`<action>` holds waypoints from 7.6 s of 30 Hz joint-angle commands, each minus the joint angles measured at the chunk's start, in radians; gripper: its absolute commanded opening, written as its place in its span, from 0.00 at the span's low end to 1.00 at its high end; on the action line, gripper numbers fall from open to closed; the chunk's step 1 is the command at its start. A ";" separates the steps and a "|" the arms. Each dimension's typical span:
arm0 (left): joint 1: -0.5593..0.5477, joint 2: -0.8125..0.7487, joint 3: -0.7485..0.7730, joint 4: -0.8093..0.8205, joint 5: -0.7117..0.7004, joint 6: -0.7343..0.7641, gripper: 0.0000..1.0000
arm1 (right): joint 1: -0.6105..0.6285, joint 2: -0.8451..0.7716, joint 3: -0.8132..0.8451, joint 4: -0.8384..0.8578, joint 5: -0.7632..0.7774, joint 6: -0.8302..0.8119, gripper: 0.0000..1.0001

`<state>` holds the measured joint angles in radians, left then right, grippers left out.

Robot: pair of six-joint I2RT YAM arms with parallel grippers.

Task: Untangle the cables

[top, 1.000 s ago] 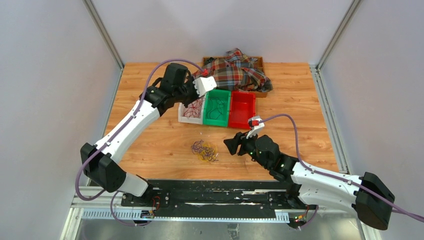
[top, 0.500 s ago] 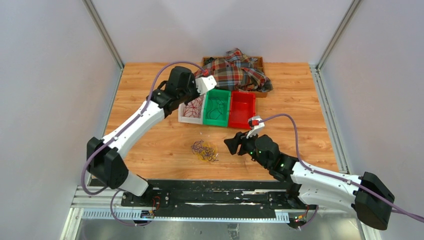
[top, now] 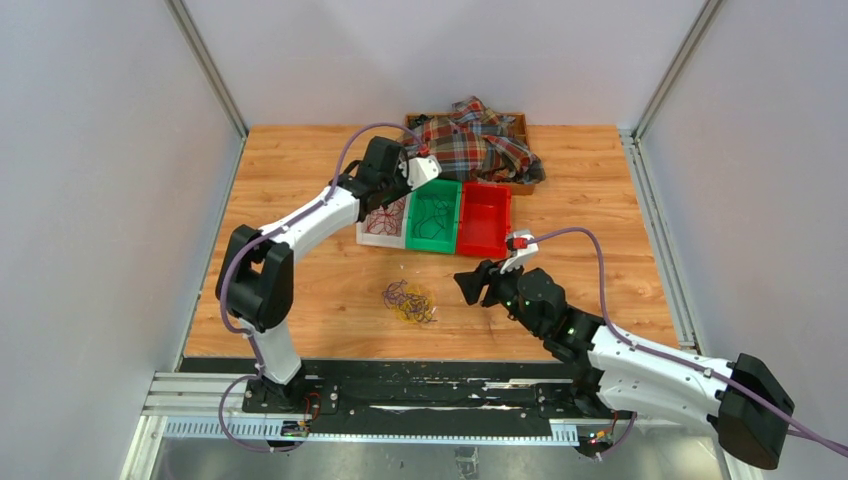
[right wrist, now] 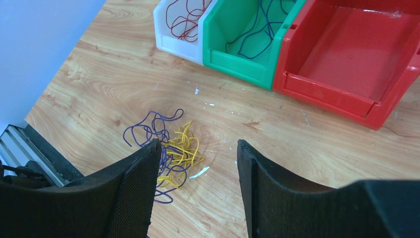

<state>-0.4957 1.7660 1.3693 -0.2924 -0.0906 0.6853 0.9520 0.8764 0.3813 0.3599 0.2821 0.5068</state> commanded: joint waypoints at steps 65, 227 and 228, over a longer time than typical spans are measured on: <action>-0.001 -0.199 -0.155 -0.669 0.682 0.040 0.98 | -0.044 -0.092 0.103 -0.343 -0.078 -0.039 0.73; -0.087 -0.454 0.705 -0.991 0.425 -0.071 0.00 | 0.047 0.376 0.186 0.247 -0.242 -0.082 0.14; -0.087 -0.452 0.717 -0.992 0.398 -0.055 0.00 | 0.047 0.360 0.168 0.242 -0.236 -0.077 0.14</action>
<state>-0.5781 1.3094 2.0201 -1.2964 0.4210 0.5735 0.9874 1.2984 0.6044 0.5949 -0.0120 0.3977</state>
